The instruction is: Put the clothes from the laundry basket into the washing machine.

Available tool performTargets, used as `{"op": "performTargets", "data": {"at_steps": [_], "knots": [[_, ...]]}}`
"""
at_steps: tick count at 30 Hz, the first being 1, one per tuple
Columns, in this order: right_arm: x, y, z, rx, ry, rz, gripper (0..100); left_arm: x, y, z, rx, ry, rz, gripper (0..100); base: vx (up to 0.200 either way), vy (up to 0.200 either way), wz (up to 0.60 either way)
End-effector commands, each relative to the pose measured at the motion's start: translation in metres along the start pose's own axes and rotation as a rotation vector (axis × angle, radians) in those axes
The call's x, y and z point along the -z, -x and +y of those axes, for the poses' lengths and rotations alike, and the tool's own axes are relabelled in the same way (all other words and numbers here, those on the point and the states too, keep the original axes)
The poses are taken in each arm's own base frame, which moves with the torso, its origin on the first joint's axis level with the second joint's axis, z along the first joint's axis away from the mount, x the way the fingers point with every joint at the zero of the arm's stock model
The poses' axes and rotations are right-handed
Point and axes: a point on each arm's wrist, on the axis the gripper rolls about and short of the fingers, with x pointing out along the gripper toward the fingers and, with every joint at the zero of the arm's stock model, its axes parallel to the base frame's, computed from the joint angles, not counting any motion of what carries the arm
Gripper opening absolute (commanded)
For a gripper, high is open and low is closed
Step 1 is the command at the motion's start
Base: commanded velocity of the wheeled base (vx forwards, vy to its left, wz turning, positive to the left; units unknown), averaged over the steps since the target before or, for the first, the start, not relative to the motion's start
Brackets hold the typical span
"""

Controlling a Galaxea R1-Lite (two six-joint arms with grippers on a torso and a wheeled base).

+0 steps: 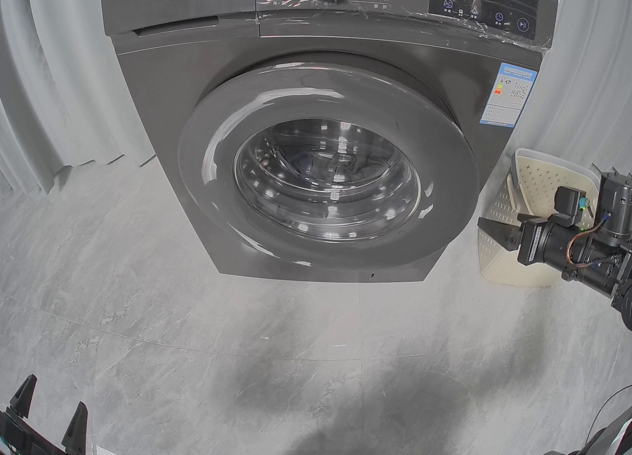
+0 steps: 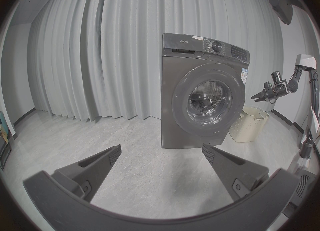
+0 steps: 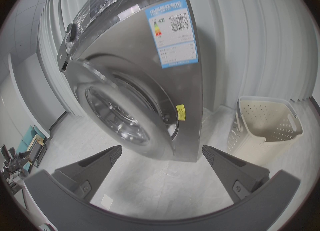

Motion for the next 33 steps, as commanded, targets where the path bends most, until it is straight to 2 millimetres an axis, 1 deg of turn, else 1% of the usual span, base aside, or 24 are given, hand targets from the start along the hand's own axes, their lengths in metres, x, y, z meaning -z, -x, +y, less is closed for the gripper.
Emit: {"op": "performTargets", "data": {"at_steps": [1, 3, 4, 5, 10, 11, 12, 14, 20, 24, 29, 33], "knots": [[0.022, 0.009, 0.019, -0.090, 0.014, 0.071, 100, 0.005, 0.000, 0.000, 0.000, 0.001, 0.006, 100, 0.000, 0.000, 0.00], [0.028, 0.012, 0.029, -0.135, 0.022, 0.093, 100, 0.005, 0.000, 0.000, 0.000, 0.001, 0.004, 100, 0.000, 0.000, 0.00], [0.029, 0.012, 0.030, -0.140, 0.023, 0.095, 100, 0.005, 0.000, 0.000, 0.000, 0.000, 0.004, 100, 0.000, 0.000, 0.00], [0.032, 0.014, 0.038, -0.177, 0.027, 0.109, 100, 0.005, 0.000, 0.000, 0.000, 0.001, 0.004, 100, 0.000, -0.200, 0.00], [0.032, 0.015, 0.055, -0.249, -0.007, 0.111, 100, 0.005, 0.000, 0.000, 0.000, 0.001, 0.004, 100, 0.000, -0.200, 0.00], [0.032, 0.015, 0.055, -0.249, -0.007, 0.111, 100, 0.005, 0.000, 0.000, 0.000, 0.001, 0.004, 100, 0.000, 0.000, 0.00], [0.030, 0.016, 0.065, -0.291, -0.024, 0.093, 100, 0.005, 0.000, 0.000, 0.000, 0.001, 0.004, 100, 0.000, 0.000, 0.00], [0.027, 0.017, 0.072, -0.328, -0.028, 0.056, 100, 0.005, 0.000, 0.000, 0.000, 0.001, 0.004, 100, 0.000, 0.000, 0.00], [0.018, 0.016, 0.084, -0.387, -0.027, -0.054, 100, 0.005, 0.000, 0.000, 0.000, 0.000, 0.004, 100, 0.000, 0.000, 0.00], [0.015, 0.012, 0.088, -0.401, -0.028, -0.065, 100, 0.005, 0.000, 0.000, 0.000, 0.000, 0.004, 100, 0.000, 0.000, 0.00], [0.011, 0.013, 0.096, -0.425, -0.027, -0.080, 100, 0.005, 0.000, 0.000, 0.000, 0.000, 0.004, 100, 0.000, 0.000, 0.00], [0.008, 0.013, 0.097, -0.427, -0.028, -0.089, 100, 0.005, 0.000, 0.000, 0.000, 0.000, 0.004, 100, 0.000, 0.000, 0.00]]}}
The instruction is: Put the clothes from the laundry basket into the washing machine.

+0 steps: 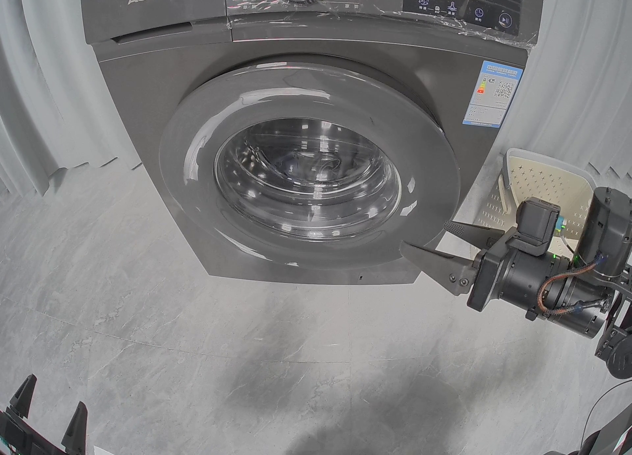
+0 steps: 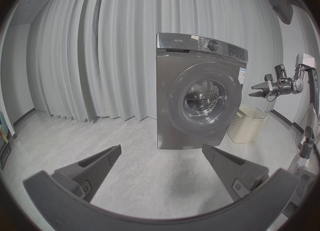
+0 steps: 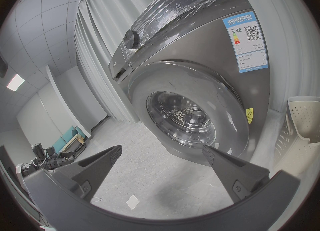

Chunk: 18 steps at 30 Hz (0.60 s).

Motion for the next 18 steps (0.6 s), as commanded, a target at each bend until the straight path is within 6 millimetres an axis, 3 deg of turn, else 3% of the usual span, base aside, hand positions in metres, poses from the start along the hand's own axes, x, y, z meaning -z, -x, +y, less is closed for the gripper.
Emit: {"op": "performTargets", "data": {"at_steps": [1, 16, 18], "knots": [[-0.0025, -0.0016, 0.0017, -0.007, 0.001, -0.009, 100, 0.0052, -0.0003, 0.0000, 0.000, 0.000, 0.004, 100, 0.000, 0.000, 0.00], [-0.0042, -0.0042, 0.0018, -0.007, 0.002, -0.018, 100, 0.0052, -0.0003, 0.0000, 0.000, 0.000, 0.004, 100, 0.000, 0.000, 0.00], [-0.0038, -0.0041, 0.0017, -0.007, 0.002, -0.017, 100, 0.0052, -0.0003, 0.0000, 0.000, 0.002, 0.004, 100, 0.000, 0.200, 0.00]]}}
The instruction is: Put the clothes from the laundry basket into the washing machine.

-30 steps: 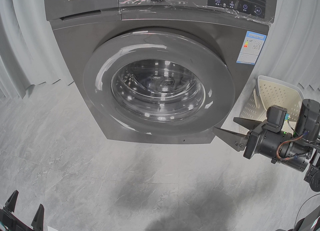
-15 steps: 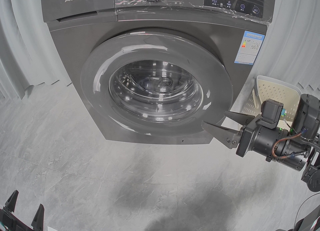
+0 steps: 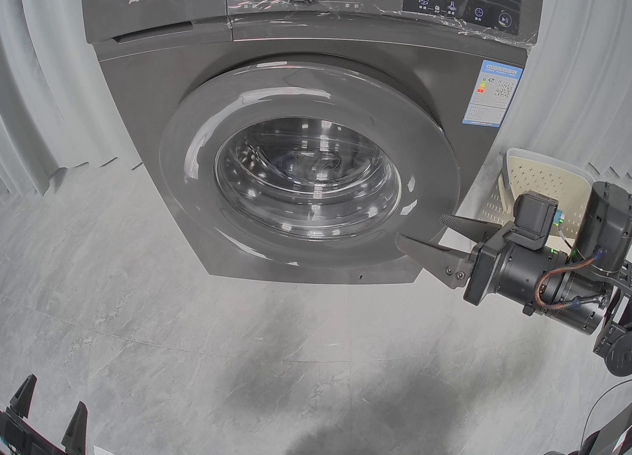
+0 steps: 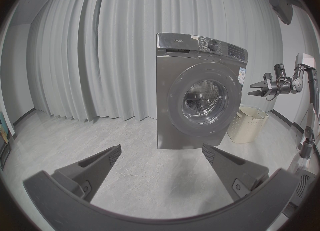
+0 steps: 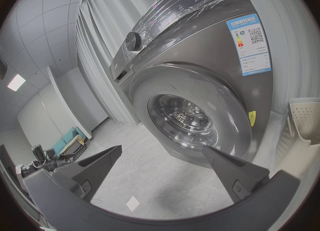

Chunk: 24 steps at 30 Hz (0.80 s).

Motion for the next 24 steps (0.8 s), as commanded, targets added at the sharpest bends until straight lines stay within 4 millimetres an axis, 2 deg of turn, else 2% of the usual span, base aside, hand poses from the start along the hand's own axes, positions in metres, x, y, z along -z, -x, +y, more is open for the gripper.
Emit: {"op": "performTargets", "data": {"at_steps": [1, 4, 19, 24], "knots": [[0.0005, 0.0008, 0.0000, 0.000, 0.000, 0.002, 100, 0.0052, -0.0003, 0.0000, 0.000, 0.000, 0.005, 100, 0.000, 0.200, 0.00], [0.0009, 0.0009, 0.0000, -0.002, -0.002, 0.003, 100, 0.0052, -0.0003, 0.0000, 0.000, 0.000, 0.005, 100, 0.000, 0.200, 0.00], [0.0008, 0.0000, -0.0001, -0.002, 0.000, 0.003, 100, 0.0052, -0.0003, 0.0000, 0.000, 0.001, 0.005, 100, 0.000, 0.000, 0.00], [0.0006, -0.0015, -0.0006, -0.001, 0.000, -0.001, 100, 0.0052, -0.0003, 0.0000, 0.000, 0.001, 0.005, 100, 0.200, 0.000, 0.00]]}}
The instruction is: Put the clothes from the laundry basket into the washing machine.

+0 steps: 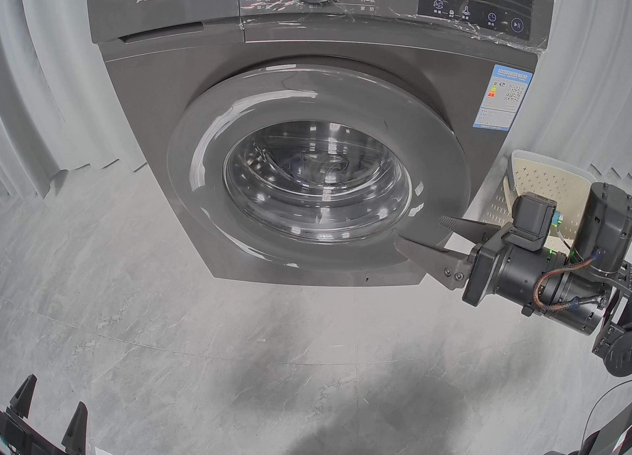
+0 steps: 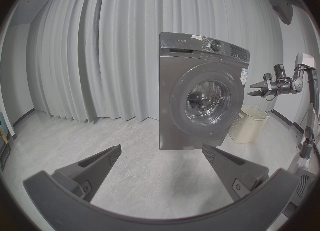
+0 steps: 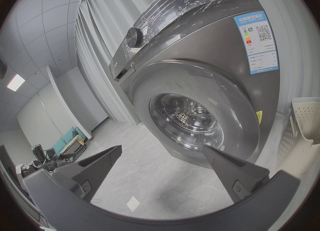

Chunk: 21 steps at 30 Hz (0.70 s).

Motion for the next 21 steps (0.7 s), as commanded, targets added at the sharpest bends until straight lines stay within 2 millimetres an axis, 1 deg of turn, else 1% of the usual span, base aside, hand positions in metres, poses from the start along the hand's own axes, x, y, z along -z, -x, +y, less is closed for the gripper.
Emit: {"op": "performTargets", "data": {"at_steps": [1, 7, 11, 21], "knots": [[-0.001, -0.001, 0.000, -0.002, 0.001, -0.010, 100, 0.005, 0.000, 0.000, 0.000, 0.001, 0.004, 100, 0.200, 0.000, 0.00], [-0.001, -0.006, -0.001, 0.000, 0.004, -0.023, 100, 0.005, 0.000, 0.000, 0.000, 0.001, 0.004, 100, 0.200, 0.000, 0.00], [-0.001, -0.010, -0.001, -0.002, 0.007, -0.041, 100, 0.005, 0.000, 0.000, 0.000, 0.001, 0.004, 100, 0.000, 0.000, 0.00], [-0.009, -0.013, -0.002, 0.012, 0.010, -0.087, 100, 0.005, 0.000, 0.000, 0.000, 0.001, 0.004, 100, 0.000, 0.000, 0.00]]}}
